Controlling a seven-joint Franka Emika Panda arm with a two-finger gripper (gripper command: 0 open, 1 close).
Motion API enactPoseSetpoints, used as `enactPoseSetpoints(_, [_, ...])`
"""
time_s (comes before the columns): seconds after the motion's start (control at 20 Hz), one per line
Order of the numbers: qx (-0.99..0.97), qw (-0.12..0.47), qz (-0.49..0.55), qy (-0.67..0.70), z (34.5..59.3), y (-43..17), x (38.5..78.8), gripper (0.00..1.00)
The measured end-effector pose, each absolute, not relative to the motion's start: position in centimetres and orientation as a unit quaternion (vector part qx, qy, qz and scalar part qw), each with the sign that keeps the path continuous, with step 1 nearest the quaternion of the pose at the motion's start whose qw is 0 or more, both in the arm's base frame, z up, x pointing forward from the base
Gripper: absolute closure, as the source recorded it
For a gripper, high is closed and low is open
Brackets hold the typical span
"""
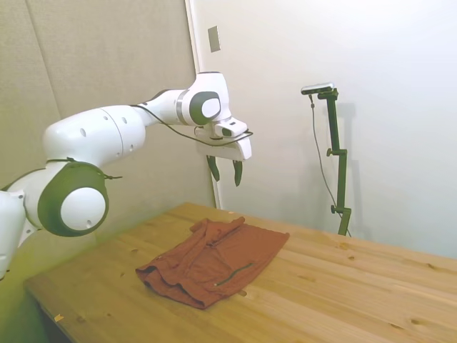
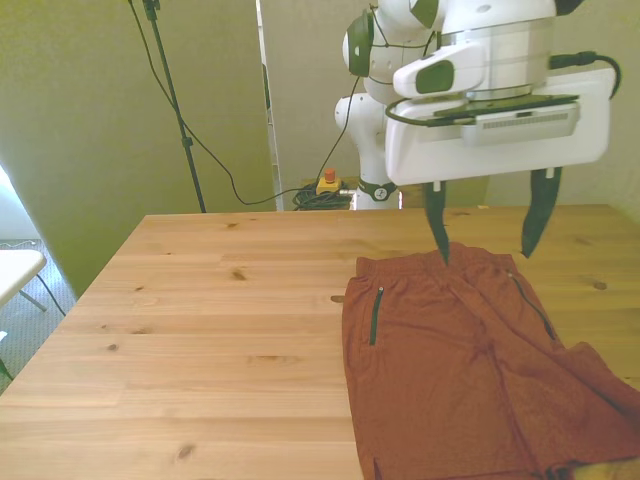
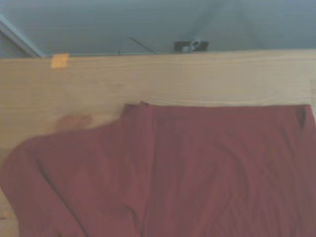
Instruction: Unfold the shorts
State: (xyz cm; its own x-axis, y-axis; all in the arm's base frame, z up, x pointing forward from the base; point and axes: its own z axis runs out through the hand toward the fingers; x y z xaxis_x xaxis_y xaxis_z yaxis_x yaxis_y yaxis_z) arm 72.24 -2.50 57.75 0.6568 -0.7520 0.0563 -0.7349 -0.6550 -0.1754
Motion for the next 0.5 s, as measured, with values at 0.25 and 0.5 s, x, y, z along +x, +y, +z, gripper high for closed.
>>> enactPoseSetpoints(0.25, [-0.909, 0.064, -0.065, 0.408, 58.9, -6.3, 68.9, 0.00])
enactPoseSetpoints(0.5, [-0.913, 0.063, -0.069, 0.396, 60.5, -9.6, 64.0, 0.00])
